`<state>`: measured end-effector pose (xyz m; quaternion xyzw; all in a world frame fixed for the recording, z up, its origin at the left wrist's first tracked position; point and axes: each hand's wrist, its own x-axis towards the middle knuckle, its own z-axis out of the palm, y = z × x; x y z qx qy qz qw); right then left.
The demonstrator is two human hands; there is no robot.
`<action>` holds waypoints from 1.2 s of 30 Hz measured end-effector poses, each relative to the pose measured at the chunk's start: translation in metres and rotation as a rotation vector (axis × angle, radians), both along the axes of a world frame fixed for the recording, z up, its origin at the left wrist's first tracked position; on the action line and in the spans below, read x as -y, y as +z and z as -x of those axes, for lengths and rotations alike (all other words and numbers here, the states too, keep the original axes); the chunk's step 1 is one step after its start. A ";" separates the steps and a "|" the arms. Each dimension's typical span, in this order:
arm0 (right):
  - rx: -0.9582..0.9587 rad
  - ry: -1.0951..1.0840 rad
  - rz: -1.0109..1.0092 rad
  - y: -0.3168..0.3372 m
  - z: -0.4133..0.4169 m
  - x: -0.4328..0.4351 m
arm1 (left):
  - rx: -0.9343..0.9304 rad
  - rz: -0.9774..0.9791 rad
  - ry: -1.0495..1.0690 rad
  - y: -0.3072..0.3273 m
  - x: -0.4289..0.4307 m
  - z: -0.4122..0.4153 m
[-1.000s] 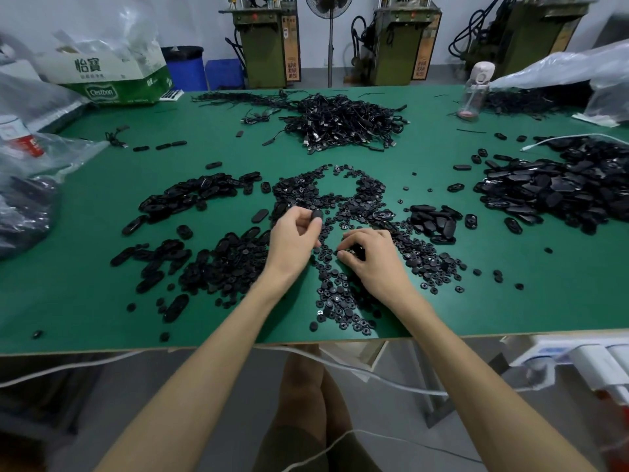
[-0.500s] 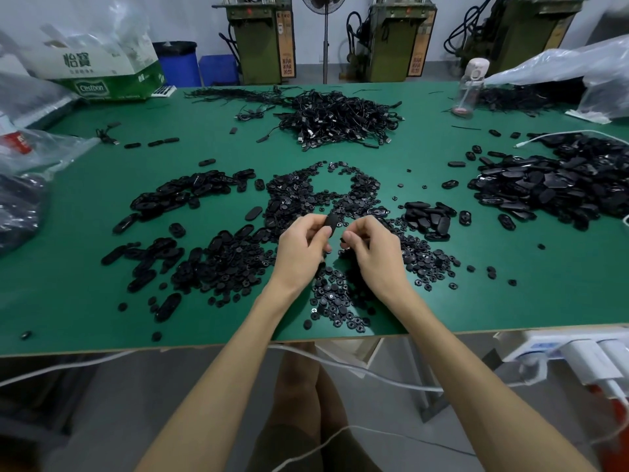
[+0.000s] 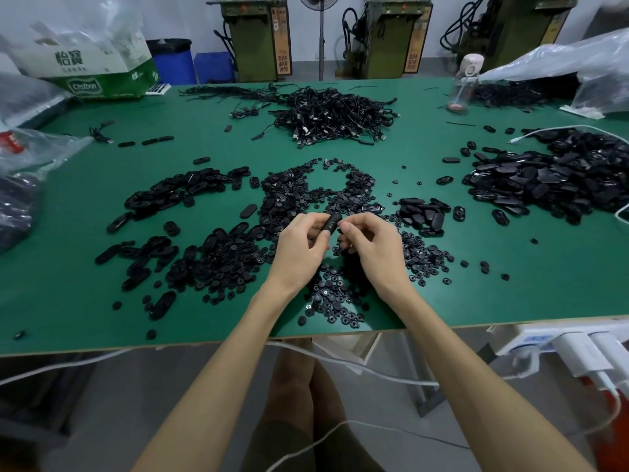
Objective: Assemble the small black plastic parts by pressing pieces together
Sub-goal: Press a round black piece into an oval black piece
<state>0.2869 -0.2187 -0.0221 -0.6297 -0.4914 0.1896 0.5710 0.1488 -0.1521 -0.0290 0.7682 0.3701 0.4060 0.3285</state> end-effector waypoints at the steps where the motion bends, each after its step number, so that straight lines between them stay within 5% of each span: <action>1: -0.018 0.005 -0.001 0.000 0.000 0.000 | -0.004 -0.008 -0.001 0.000 0.000 0.000; 16: 0.024 0.016 -0.017 0.001 0.000 0.002 | -0.050 -0.199 0.003 0.000 0.003 -0.002; 36: 0.132 -0.055 -0.055 0.005 0.004 0.004 | 0.085 0.054 -0.039 0.003 0.003 -0.001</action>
